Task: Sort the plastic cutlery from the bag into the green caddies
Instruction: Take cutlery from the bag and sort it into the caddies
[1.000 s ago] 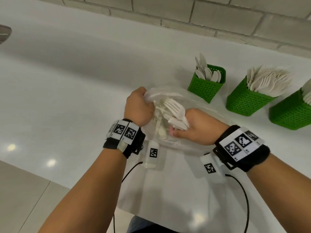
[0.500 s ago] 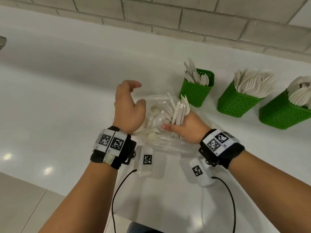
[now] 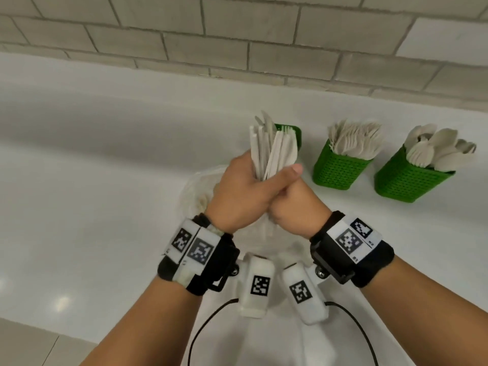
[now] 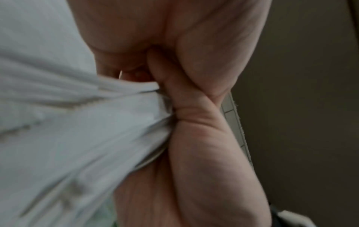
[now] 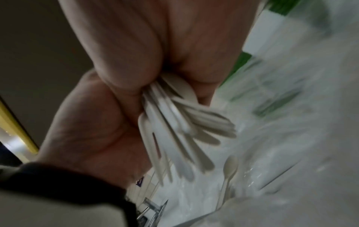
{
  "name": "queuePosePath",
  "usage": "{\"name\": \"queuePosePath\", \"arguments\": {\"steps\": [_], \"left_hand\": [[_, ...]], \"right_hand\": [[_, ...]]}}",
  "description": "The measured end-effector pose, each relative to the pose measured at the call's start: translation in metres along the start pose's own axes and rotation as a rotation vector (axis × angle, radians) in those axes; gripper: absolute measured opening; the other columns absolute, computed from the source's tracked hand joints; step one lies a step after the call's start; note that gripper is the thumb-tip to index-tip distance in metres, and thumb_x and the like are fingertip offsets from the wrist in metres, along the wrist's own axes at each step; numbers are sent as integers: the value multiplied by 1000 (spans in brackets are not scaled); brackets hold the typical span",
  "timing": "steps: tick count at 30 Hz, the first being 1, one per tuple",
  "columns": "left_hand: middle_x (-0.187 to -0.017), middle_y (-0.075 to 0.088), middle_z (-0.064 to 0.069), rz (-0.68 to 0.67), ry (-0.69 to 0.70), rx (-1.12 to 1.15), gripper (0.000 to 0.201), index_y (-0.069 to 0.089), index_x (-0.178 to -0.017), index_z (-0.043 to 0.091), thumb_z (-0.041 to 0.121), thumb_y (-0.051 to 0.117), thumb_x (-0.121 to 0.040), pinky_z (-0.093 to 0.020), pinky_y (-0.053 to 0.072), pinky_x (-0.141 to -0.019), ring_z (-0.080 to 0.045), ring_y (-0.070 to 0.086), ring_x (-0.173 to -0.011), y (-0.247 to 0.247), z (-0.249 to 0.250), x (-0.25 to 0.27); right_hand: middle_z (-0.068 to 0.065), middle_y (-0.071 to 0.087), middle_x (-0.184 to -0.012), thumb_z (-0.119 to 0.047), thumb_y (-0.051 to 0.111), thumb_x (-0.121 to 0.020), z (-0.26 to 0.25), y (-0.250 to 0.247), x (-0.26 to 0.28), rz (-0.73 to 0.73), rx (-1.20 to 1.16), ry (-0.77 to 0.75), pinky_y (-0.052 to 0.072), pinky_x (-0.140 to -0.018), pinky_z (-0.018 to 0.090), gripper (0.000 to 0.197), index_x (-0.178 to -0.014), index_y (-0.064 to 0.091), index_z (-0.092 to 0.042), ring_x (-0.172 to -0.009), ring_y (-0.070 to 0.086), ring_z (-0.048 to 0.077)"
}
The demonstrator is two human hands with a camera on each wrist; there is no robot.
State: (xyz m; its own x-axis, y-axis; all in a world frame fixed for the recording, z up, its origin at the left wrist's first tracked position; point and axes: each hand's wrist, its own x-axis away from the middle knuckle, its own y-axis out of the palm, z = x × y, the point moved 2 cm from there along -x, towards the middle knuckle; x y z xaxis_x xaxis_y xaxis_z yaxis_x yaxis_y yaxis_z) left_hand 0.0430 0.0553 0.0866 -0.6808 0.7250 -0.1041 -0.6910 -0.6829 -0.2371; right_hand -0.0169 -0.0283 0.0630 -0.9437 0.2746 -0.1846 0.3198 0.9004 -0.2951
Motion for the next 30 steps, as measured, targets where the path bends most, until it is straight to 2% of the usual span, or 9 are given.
{"name": "queuePosePath", "arguments": {"steps": [2, 6, 9, 11, 13, 16, 24, 27, 30], "left_hand": [[-95, 74, -3, 17, -25, 95, 24, 70, -106, 12, 28, 68, -90, -29, 57, -79, -9, 71, -89, 15, -3, -3], [-86, 75, -8, -9, -138, 263, 29, 73, -84, 10, 32, 59, -95, -34, 57, -80, -19, 72, -82, 55, -9, -8], [-73, 71, -10, -3, -321, 530, 30, 65, -80, 8, 32, 57, -96, -43, 57, -80, -27, 69, -77, 85, -9, -11], [-65, 64, -8, 4, -412, 724, 30, 60, -77, 7, 29, 57, -96, -49, 57, -81, -29, 69, -76, 100, -6, -12], [-69, 66, -9, -4, -432, 780, 29, 60, -89, 1, 28, 55, -98, -46, 59, -75, -26, 71, -75, 111, -3, -14], [-88, 73, -13, -52, -444, 781, 25, 56, -107, 0, 23, 53, -99, -37, 61, -68, -24, 73, -80, 130, 2, -13], [-99, 72, -17, -100, -479, 844, 14, 57, -108, 0, 8, 51, -98, -37, 61, -75, -26, 72, -90, 159, 0, -10], [-94, 74, -15, -89, -498, 873, 13, 57, -107, 1, 6, 50, -98, -37, 61, -73, -24, 73, -86, 160, -3, -10], [-84, 73, -10, -58, -510, 890, 10, 58, -105, 1, 5, 52, -97, -37, 61, -71, -23, 73, -82, 156, -7, -14]], "right_hand": [[1, 57, -130, 5, 54, -88, 4, -11, 8, -27, 12, 19, 41, -108, 27, 51, -135, 46, -14, -126, 52, 8], [-15, 58, -119, -1, 57, -93, 6, -43, 35, -96, 30, 144, 41, -95, 9, 47, -134, 44, -19, -111, 54, -13], [-11, 65, -111, -10, 60, -94, 13, -69, 61, -116, 16, 254, 46, -91, 17, 33, -126, 55, -16, -105, 61, -4], [-4, 65, -118, -27, 64, -92, 22, -92, 79, -99, -5, 354, 49, -98, 32, 38, -127, 56, -16, -109, 62, 5], [3, 68, -105, -28, 65, -91, 27, -115, 97, -41, -30, 418, 56, -85, 41, 30, -116, 60, -14, -91, 67, 14], [8, 71, -87, -18, 64, -91, 28, -139, 116, 4, -93, 445, 55, -63, 32, 19, -107, 63, -9, -75, 68, 19], [9, 75, -88, -18, 61, -93, 40, -160, 132, 45, -169, 497, 55, -57, 27, 21, -109, 66, -6, -74, 70, 20], [7, 74, -84, -20, 60, -92, 42, -162, 131, 28, -229, 513, 53, -53, 25, 24, -105, 66, -1, -71, 69, 19], [6, 69, -75, -17, 57, -94, 45, -162, 128, 90, -333, 527, 52, -50, 25, 17, -94, 71, -8, -61, 62, 16]]}}
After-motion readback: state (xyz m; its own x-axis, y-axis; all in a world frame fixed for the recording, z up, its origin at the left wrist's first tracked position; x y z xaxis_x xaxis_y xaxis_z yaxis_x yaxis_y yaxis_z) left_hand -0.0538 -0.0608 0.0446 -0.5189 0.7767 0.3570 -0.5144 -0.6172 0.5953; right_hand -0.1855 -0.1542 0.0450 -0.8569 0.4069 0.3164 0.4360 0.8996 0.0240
